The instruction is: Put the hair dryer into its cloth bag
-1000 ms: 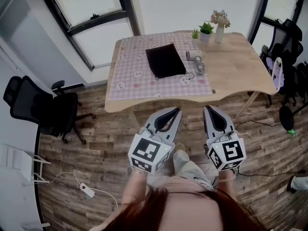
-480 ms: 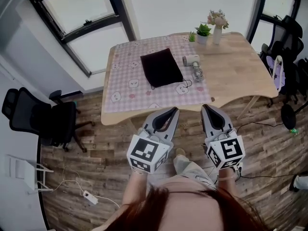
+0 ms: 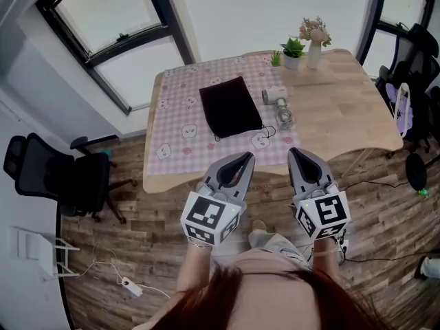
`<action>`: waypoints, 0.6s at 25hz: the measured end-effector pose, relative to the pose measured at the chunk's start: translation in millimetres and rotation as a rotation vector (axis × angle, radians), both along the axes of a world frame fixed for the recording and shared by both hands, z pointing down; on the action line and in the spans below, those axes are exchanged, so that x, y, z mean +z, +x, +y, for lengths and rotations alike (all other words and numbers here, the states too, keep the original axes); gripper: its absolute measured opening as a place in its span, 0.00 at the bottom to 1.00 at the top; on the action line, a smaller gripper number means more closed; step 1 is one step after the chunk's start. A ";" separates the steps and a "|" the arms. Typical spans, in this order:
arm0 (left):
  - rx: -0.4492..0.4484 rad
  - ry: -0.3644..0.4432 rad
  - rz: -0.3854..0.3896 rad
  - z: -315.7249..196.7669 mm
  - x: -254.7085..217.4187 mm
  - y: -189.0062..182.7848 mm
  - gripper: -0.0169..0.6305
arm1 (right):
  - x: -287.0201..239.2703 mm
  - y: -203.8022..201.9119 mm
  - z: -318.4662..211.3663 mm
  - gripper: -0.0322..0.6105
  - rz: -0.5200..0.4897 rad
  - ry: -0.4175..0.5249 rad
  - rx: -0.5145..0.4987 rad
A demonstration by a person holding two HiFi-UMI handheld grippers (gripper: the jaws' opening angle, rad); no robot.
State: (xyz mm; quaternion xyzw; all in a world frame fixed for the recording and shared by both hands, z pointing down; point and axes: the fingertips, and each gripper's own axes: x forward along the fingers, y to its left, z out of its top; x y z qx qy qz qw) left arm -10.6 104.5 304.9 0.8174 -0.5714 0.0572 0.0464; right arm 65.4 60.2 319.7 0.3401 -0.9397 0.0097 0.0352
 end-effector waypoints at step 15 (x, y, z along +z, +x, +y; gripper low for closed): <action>-0.055 -0.091 -0.046 -71.8 28.5 -41.0 0.05 | 17.8 -26.1 -82.0 0.09 0.063 -0.014 -0.061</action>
